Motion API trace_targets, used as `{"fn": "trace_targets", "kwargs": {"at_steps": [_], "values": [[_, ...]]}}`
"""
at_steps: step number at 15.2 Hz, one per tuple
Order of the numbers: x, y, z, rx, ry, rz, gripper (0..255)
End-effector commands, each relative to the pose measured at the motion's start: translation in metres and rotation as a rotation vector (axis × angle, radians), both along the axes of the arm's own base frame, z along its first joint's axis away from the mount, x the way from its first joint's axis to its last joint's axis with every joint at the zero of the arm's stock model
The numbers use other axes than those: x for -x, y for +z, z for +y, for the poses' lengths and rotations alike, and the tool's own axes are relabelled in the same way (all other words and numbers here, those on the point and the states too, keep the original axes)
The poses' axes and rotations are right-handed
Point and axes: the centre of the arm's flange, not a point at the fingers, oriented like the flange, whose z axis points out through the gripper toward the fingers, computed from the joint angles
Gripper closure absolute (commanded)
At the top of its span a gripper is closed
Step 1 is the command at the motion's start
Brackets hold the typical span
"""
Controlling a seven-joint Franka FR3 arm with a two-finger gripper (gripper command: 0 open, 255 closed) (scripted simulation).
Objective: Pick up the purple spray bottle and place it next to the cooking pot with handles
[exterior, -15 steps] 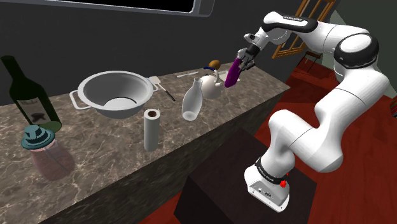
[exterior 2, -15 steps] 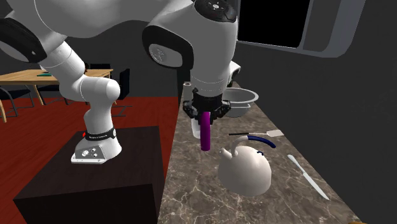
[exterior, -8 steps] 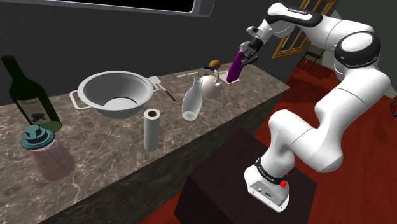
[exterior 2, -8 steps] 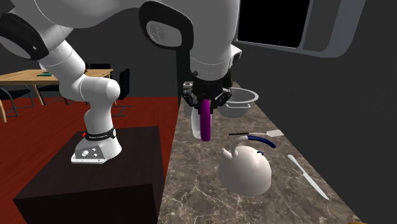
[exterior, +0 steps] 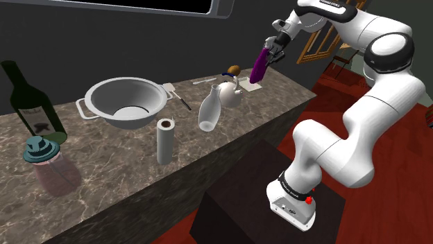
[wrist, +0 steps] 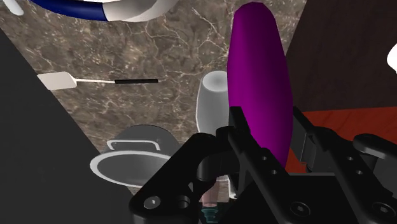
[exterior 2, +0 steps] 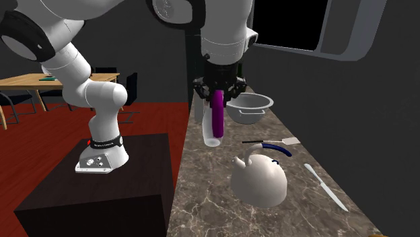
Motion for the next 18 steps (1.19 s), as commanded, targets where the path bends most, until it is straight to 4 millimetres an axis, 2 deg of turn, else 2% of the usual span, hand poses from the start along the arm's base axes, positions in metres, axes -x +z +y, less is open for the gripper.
{"fn": "trace_targets", "kwargs": {"at_steps": [1, 17, 18], "values": [[0.001, 0.012, 0.000, 0.000, 0.000, 0.000, 255], [0.001, 0.095, 0.000, 0.000, 0.000, 0.000, 255], [-0.001, 0.095, 0.013, 0.000, 0.000, 0.000, 255]]}}
